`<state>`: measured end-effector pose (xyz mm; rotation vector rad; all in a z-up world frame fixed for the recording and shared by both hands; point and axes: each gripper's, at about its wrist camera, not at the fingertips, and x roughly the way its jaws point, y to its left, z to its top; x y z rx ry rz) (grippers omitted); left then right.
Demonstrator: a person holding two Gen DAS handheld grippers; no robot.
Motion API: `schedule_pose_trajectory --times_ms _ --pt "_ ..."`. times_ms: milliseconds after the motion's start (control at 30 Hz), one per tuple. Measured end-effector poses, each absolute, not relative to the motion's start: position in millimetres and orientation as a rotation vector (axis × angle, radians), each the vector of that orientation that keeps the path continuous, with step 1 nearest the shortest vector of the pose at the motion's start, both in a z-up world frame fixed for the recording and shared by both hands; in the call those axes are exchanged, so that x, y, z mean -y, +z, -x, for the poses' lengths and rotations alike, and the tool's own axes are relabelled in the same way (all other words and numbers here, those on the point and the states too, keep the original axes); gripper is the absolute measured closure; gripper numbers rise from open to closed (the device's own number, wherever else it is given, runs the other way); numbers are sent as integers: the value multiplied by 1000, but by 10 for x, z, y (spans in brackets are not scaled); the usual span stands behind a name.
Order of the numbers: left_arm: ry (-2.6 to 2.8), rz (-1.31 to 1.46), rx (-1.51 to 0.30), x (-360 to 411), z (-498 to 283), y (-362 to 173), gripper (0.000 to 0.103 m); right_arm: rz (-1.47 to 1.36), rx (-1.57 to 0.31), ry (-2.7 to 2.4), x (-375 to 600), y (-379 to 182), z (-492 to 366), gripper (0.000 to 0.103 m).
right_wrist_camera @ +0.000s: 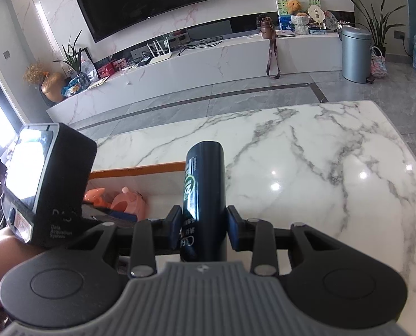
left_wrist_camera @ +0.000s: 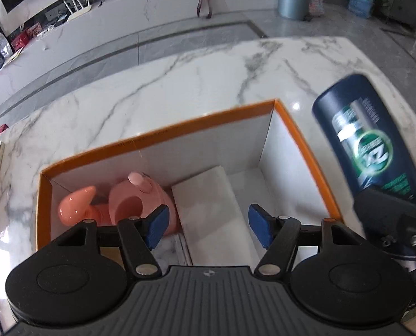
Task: Organize rigid objects
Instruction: 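Carry the white box and dark green bottle over the orange box, then lower the white box with the left tool while the right tool lowers the bottle into the box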
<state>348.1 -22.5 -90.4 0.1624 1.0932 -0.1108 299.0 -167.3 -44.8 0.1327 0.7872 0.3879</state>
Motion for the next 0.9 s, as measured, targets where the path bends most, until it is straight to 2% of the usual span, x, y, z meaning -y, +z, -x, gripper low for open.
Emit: schedule_pose_trajectory --times_ms 267,533,900 --pt "-175 -63 -1031 -238 -3174 -662 34 -104 -808 401 1523 -357 -2901 68" --pt "-216 -124 -955 -640 -2794 -691 34 -46 -873 410 1053 -445 -2881 68" --pt "-272 -69 -861 -822 -2620 -775 35 344 -913 207 489 -901 -3085 68"
